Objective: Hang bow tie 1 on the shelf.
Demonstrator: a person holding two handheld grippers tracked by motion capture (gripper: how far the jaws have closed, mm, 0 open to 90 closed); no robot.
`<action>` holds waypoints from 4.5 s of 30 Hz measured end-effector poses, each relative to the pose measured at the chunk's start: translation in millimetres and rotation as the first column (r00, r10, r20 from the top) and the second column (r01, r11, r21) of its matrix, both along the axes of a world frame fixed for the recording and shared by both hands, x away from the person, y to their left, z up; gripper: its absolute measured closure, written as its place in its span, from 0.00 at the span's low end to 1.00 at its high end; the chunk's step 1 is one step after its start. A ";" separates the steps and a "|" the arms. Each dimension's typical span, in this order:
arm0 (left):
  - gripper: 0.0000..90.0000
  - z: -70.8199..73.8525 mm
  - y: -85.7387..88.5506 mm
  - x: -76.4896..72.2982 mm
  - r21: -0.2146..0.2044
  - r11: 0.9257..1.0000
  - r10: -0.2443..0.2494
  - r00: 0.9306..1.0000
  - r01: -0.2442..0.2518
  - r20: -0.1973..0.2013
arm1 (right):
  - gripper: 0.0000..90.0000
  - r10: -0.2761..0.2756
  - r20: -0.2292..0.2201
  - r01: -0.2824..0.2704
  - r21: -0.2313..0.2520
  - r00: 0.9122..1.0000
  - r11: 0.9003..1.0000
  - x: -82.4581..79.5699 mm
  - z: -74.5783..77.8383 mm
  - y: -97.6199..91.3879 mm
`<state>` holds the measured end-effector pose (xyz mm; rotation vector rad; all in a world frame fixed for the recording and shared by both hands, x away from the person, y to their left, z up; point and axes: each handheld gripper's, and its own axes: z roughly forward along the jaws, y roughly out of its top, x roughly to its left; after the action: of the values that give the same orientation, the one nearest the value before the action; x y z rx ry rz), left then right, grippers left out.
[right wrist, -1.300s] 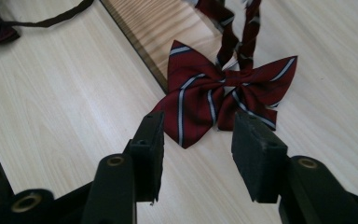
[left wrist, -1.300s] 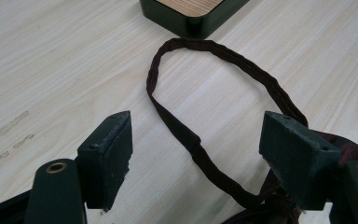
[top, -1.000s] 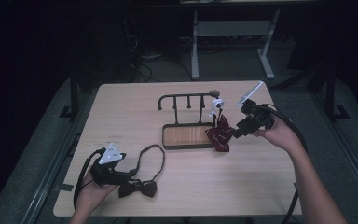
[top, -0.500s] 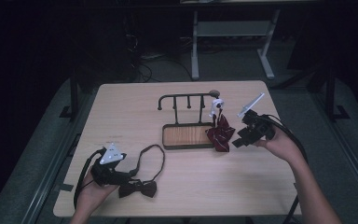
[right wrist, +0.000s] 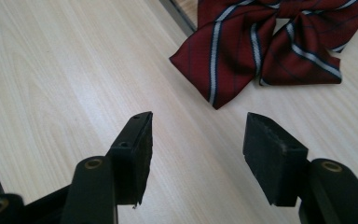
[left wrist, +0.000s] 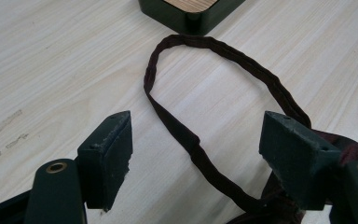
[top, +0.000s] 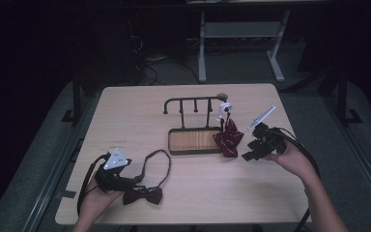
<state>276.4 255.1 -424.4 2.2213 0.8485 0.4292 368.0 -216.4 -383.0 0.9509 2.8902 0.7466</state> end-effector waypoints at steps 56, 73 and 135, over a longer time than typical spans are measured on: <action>0.36 5.8 -5.2 9.9 0.025 0.999 -0.026 0.999 0.027 -0.026 | 0.40 -0.027 -0.004 0.028 0.072 1.000 0.997 -45.8 -31.1 -23.5; 0.42 19.1 -23.4 46.2 0.149 0.987 -0.056 0.995 0.068 -0.083 | 0.40 -0.019 -0.007 0.019 0.072 1.000 0.997 -47.8 -27.8 -24.4; 1.00 -16.4 -34.7 80.2 0.215 0.974 -0.017 0.972 0.069 -0.235 | 0.38 -0.033 0.030 0.031 0.081 0.999 0.996 -48.2 -26.0 -18.4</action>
<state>356.6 220.4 -440.8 2.5289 0.9078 0.2567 319.8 -234.8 -409.0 0.9813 2.8308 0.8729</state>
